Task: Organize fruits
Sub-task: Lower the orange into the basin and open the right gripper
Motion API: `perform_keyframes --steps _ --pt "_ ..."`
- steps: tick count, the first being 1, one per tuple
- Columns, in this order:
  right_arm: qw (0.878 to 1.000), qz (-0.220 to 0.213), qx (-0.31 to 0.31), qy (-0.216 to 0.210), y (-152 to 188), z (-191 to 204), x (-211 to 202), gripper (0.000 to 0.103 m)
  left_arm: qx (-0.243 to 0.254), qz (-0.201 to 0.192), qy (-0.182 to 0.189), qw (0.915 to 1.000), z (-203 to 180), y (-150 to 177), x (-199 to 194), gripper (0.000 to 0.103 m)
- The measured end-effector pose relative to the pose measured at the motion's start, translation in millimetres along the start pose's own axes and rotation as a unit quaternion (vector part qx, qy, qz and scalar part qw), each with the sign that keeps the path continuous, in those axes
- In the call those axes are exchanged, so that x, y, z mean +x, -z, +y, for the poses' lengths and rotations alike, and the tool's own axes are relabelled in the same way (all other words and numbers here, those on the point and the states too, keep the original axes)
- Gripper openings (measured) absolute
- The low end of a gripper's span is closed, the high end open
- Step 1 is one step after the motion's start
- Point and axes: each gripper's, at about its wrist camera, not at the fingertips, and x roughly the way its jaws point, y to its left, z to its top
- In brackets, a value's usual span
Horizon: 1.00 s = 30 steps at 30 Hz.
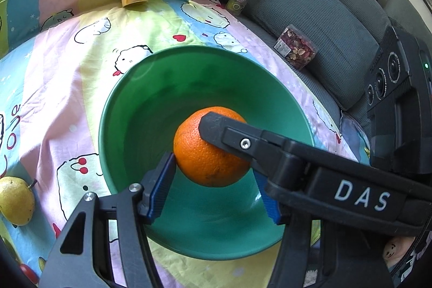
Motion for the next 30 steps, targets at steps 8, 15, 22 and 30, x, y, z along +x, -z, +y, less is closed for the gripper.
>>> perform_keyframes --steps 8,15,22,30 --pt "1.000 -0.002 0.005 0.019 -1 -1 7 0.049 -0.003 0.002 0.001 1.0000 4 -2 3 0.050" --pt "0.999 -0.014 0.005 0.051 -1 1 7 0.049 -0.008 -0.014 -0.003 0.9999 5 1 -5 0.049" --pt "0.992 -0.094 0.013 0.077 -3 6 -9 0.050 -0.039 -0.071 0.002 0.9967 22 14 -61 0.050" --pt "0.980 -0.112 -0.083 0.141 8 43 9 0.053 -0.095 -0.129 -0.052 0.9858 65 56 -135 0.053"
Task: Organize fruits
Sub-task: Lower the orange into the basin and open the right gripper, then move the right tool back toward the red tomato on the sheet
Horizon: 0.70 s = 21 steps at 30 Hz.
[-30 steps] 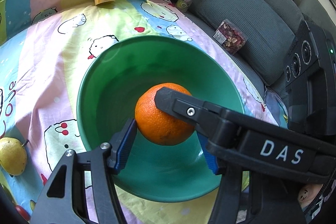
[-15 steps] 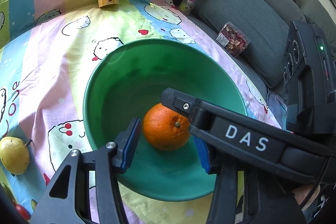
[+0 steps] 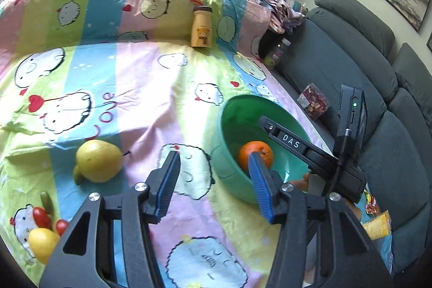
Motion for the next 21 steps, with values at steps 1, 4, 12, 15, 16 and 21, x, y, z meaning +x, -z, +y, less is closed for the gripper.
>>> perform_keyframes --steps 1,4,12,15,16,21 --pt "1.000 -0.002 -0.018 0.014 2 5 2 0.053 -0.005 -0.005 -0.011 0.9999 8 3 -9 0.053" --pt "0.999 0.003 -0.032 0.026 7 9 10 0.053 -0.017 -0.023 -0.045 0.9986 32 12 -34 0.054" --pt "0.998 0.003 -0.032 0.049 13 12 10 0.053 -0.054 -0.040 -0.095 0.9932 86 35 -80 0.058" --pt "0.998 0.007 -0.051 0.047 18 20 2 0.053 -0.071 -0.043 -0.108 0.9908 102 41 -91 0.058" --pt "0.997 0.012 -0.057 0.047 21 23 -1 0.053 -0.073 -0.042 -0.109 0.9904 107 43 -94 0.059" --pt "0.991 0.049 -0.094 0.077 38 38 -2 0.053 -0.093 -0.043 -0.138 0.9851 126 55 -102 0.059"
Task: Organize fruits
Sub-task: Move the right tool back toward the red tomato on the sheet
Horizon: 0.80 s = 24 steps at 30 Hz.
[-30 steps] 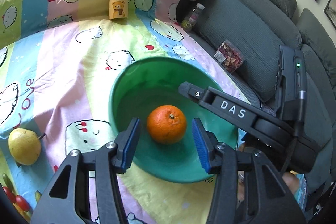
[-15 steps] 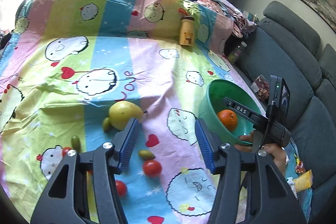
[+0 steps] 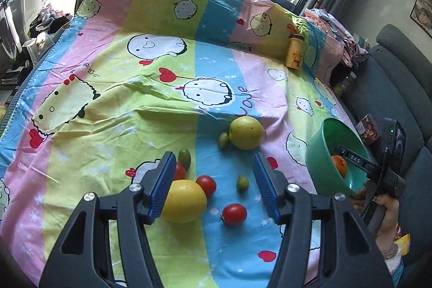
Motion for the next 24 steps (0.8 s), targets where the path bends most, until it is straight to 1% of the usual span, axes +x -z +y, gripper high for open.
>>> perform_keyframes --steps 3,6,9,10,11,13,15,17,19,21,22,24 --pt "1.000 0.006 -0.011 0.010 6 2 -3 0.053 -0.010 0.004 0.000 0.9999 12 4 0 0.060" --pt "1.000 0.005 -0.012 0.015 5 0 -12 0.054 -0.020 0.007 -0.004 0.9998 19 8 1 0.067" --pt "1.000 -0.025 -0.005 0.012 3 1 -34 0.068 -0.021 0.010 -0.007 0.9997 21 13 2 0.072" --pt "0.999 -0.037 -0.002 0.005 3 2 -43 0.070 -0.017 0.013 -0.005 0.9998 20 15 3 0.073" --pt "0.999 -0.049 -0.002 -0.010 2 4 -51 0.070 -0.013 0.015 -0.002 0.9998 19 17 4 0.074" --pt "0.996 -0.064 -0.010 -0.056 3 12 -65 0.070 -0.004 0.024 -0.003 0.9997 14 20 6 0.076" --pt "0.993 -0.059 -0.018 -0.104 5 22 -71 0.070 0.011 0.032 -0.004 0.9994 7 25 9 0.076" --pt "0.988 -0.040 -0.025 -0.148 8 35 -70 0.070 0.028 0.041 -0.002 0.9987 -1 30 11 0.077" --pt "0.981 -0.007 -0.031 -0.191 13 50 -63 0.070 0.044 0.050 0.005 0.9977 -9 36 14 0.076" --pt "0.973 0.024 -0.039 -0.224 20 64 -56 0.070 0.060 0.060 0.017 0.9963 -17 42 17 0.076" --pt "0.971 0.032 -0.046 -0.234 24 71 -54 0.070 0.066 0.064 0.024 0.9955 -20 44 19 0.076" --pt "0.970 0.030 -0.060 -0.233 31 82 -55 0.070 0.074 0.075 0.035 0.9938 -25 47 23 0.075"
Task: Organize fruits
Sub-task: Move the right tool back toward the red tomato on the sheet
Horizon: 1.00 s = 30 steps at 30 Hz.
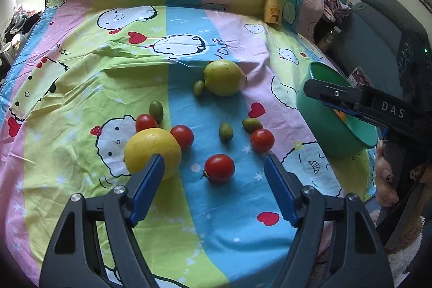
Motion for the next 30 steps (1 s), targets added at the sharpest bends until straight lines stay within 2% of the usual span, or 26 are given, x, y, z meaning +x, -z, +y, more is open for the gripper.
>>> perform_keyframes --steps 2,6,8,10,13,17,23,30 --pt "1.000 0.016 -0.008 0.000 2 9 5 0.070 0.005 0.004 0.005 1.0000 -3 1 3 0.074" --pt "0.999 0.014 -0.041 -0.011 6 24 7 0.069 0.015 0.003 0.018 0.9997 -11 3 4 0.069" --pt "0.999 0.027 -0.041 -0.023 7 23 14 0.061 0.021 0.008 0.027 0.9994 -16 5 8 0.066" --pt "0.998 0.045 -0.038 -0.023 9 22 23 0.047 0.021 0.019 0.040 0.9988 -19 6 15 0.061" --pt "0.997 0.070 -0.034 -0.014 14 19 37 0.042 0.020 0.035 0.058 0.9975 -24 7 23 0.052" --pt "0.995 0.089 -0.039 -0.015 18 20 47 0.041 0.007 0.048 0.068 0.9965 -23 8 33 0.051" --pt "0.994 0.104 -0.041 -0.016 21 20 57 0.041 0.000 0.051 0.041 0.9979 -18 9 39 0.051" --pt "0.992 0.119 -0.045 -0.008 24 22 67 0.041 -0.015 0.055 0.037 0.9977 -11 8 44 0.051"
